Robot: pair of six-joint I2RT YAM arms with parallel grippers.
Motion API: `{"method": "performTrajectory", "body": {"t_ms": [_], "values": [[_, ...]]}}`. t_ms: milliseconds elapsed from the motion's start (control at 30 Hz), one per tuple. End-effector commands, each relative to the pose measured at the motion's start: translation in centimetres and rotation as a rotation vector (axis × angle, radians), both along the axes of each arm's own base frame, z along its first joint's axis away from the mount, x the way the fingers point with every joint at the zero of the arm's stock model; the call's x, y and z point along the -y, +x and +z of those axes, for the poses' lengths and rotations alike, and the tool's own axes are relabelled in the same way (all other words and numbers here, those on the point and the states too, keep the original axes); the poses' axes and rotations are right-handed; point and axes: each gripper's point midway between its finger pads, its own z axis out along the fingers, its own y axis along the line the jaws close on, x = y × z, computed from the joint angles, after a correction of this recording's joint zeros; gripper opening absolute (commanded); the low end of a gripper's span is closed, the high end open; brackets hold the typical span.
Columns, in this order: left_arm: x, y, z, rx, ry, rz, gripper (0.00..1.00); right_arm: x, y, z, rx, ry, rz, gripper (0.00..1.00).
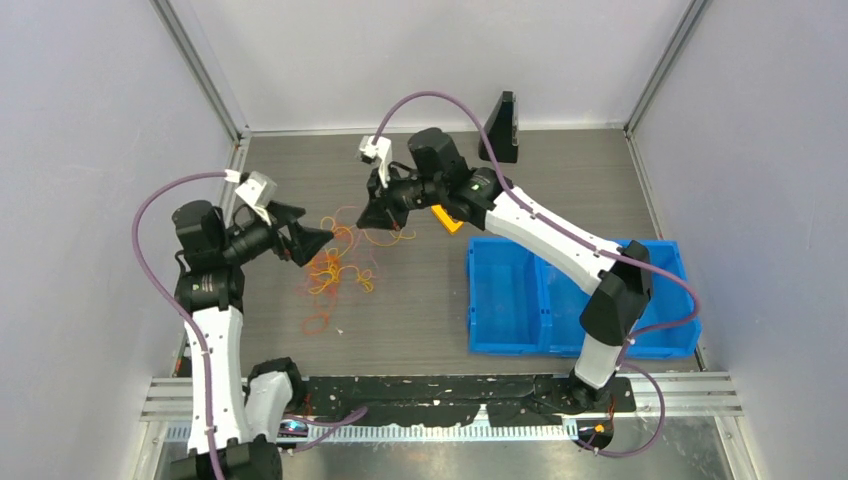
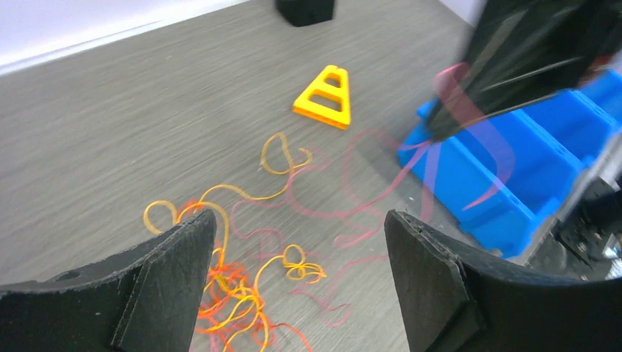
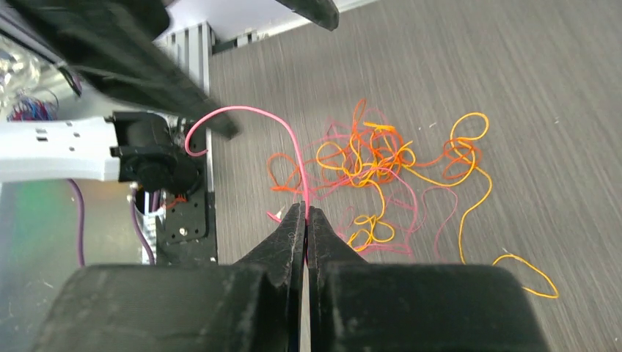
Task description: Untangle the cables
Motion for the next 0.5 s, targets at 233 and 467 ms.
{"method": "performTrajectory", "body": {"t_ms": [233,467], "values": [[4.9,-2.2,0.2,-0.022,0.037,-0.182,0.90,-1.6,0.6,-1.1,0.137,-0.043,0.033,0.05],[4.1,0.3,-1.9,-0.134,0.042,-0.123,0.54,-1.7,-0.1,-1.9,0.168,-0.062,0.059,0.05]]}}
